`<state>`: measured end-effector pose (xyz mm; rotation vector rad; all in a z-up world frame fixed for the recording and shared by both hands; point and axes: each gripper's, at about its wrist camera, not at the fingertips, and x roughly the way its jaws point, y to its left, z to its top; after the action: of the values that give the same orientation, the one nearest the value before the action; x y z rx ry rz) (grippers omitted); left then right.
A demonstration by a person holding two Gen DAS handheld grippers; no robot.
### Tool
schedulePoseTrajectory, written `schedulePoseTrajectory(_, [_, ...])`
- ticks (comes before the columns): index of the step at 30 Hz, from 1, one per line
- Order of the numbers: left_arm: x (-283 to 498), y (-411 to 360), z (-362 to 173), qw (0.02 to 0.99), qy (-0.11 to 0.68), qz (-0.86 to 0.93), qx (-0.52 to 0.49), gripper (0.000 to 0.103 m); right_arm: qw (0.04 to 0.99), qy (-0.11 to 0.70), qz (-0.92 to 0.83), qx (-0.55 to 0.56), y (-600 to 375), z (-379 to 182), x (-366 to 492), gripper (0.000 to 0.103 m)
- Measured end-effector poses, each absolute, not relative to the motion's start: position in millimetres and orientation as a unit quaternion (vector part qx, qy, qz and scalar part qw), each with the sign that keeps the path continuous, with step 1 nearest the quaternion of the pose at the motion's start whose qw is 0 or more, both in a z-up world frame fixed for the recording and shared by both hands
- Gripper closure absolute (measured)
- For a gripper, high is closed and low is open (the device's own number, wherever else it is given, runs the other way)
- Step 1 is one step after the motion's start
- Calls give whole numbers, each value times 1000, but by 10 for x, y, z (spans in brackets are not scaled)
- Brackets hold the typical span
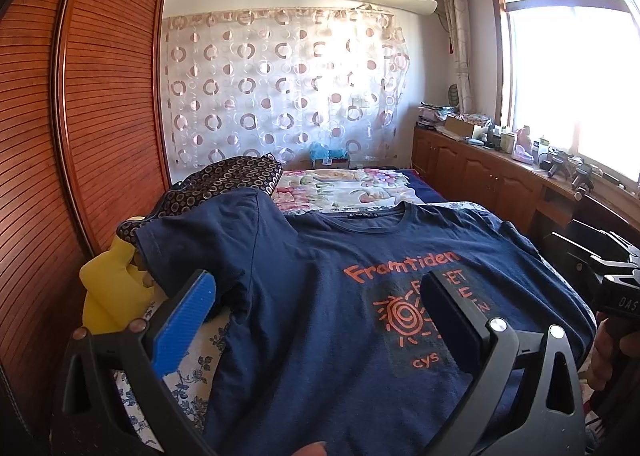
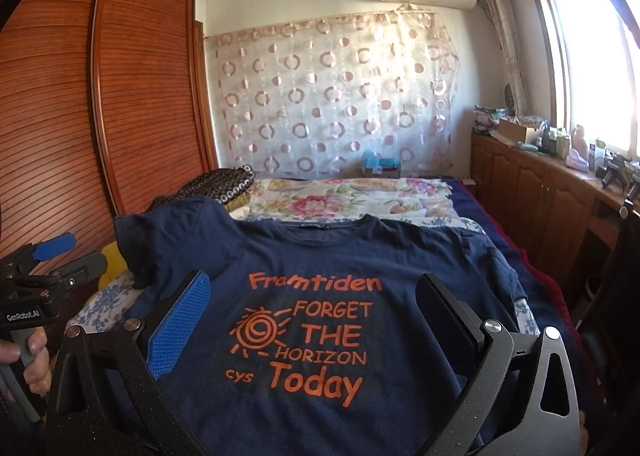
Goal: Fold small clothes
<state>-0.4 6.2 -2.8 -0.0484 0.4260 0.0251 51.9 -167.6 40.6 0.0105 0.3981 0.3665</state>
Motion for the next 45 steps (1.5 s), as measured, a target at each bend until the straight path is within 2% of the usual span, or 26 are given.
schedulePoseTrajectory(45, [1,102,12,978,206,16,-16,0,964,196,181,5,-1678,409,510,0])
